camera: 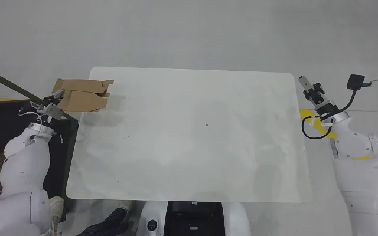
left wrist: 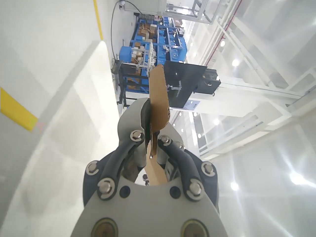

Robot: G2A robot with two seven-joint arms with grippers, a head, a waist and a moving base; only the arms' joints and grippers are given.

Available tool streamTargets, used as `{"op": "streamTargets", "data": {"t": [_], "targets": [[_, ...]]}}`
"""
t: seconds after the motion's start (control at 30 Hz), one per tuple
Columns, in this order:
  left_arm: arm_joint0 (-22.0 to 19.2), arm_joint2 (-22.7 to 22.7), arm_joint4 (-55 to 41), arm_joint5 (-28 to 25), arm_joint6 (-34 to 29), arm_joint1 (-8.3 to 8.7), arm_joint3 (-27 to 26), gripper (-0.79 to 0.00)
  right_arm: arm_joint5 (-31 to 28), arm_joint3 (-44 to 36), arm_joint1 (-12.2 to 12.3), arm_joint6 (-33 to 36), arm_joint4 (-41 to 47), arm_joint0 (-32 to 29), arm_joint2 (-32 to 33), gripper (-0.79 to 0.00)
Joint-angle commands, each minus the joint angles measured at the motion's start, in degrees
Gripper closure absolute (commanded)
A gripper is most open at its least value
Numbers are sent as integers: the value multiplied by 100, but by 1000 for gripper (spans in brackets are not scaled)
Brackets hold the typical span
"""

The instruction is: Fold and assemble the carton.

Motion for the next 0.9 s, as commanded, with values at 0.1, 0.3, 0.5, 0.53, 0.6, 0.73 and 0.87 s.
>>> {"op": "streamTargets", "data": {"t": [0.1,0.3,0.5,0.53,0.6,0.73,0.87], "targets": [[4,73,-45,264,-230,-49,-555,0,0,0,0,0,0,0,0,-785],[115,447,121,314,-136,-210,-1337,0,0,0,0,0,0,0,0,-785],[273,927,237,548,93,-393,-2080,0,0,0,0,0,0,0,0,-785],[285,990,247,611,127,-415,-2203,0,0,0,0,0,0,0,0,-785],[324,1113,254,706,174,-458,-2448,0,0,0,0,0,0,0,0,-785],[436,1386,298,846,280,-546,-2964,0,0,0,0,0,0,0,0,-785],[579,1659,433,901,409,-620,-3486,0,0,0,0,0,0,0,0,-785]]}}
